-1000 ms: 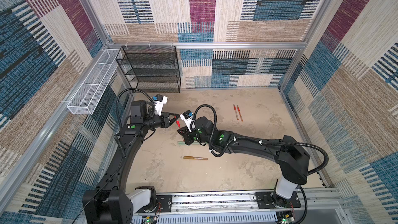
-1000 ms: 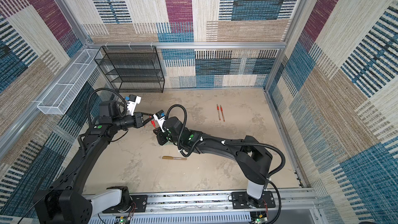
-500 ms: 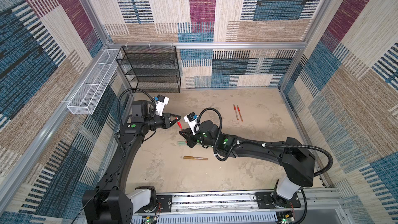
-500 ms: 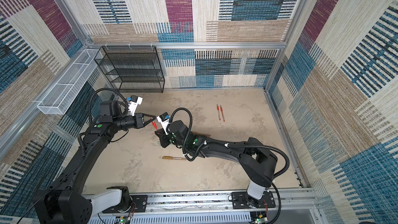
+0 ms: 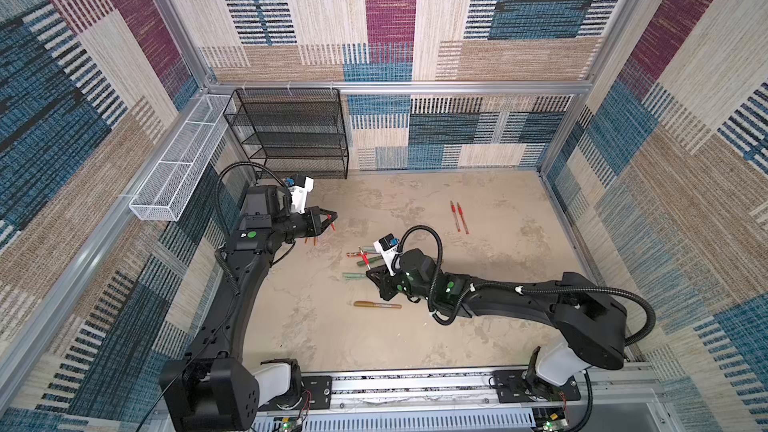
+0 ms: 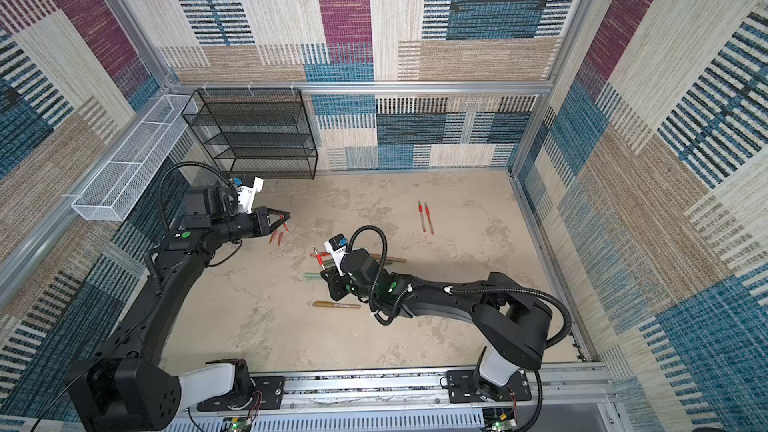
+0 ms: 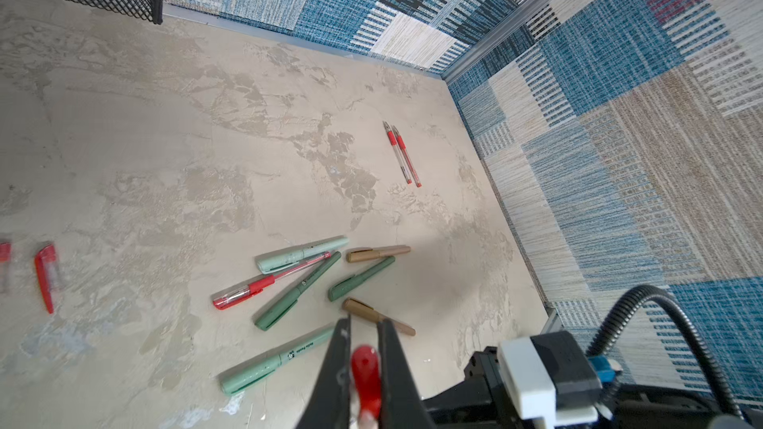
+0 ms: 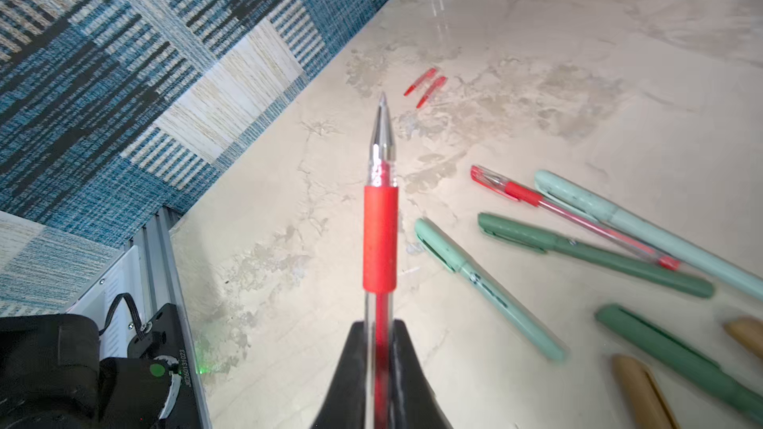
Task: Open the pen caps
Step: 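Pull the pen out of the cap with the right gripper, then set the red cap down with the left gripper while the right carries the pen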
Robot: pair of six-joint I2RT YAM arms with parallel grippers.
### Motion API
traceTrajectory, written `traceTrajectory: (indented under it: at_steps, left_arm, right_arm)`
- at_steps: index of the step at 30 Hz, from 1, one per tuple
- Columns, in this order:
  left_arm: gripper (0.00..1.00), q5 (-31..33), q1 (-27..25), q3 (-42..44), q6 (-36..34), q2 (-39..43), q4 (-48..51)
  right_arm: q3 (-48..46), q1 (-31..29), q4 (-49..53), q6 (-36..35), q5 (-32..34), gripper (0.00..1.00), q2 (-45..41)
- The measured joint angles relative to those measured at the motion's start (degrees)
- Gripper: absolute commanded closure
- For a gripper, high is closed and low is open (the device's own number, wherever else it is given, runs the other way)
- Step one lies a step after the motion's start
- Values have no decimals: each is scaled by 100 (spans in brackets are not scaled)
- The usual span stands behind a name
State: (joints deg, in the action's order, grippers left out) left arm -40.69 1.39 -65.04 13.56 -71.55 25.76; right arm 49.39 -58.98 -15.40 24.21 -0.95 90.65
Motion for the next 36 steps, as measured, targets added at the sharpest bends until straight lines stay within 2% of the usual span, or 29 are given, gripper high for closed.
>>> traceTrajectory:
  at_steps: [9, 21, 26, 36]
  left_arm:
    - [100, 568, -46, -398, -188, -769, 199]
    - [100, 1742, -168, -1268, -876, -2778, 1032]
    - [100, 2131, -197, -1974, -992, -3709, 1440]
    - [100, 2566, -216, -2992, -1176, -5001, 2162]
  right_arm:
    - [-737, 216, 175, 286, 483, 100, -1012]
    - [-1427, 396, 957, 424, 1495, 100, -2695]
    - [-1556, 398, 1270, 461, 1727, 100, -2981]
    - [-1534, 398, 1497, 575, 1893, 100, -3176]
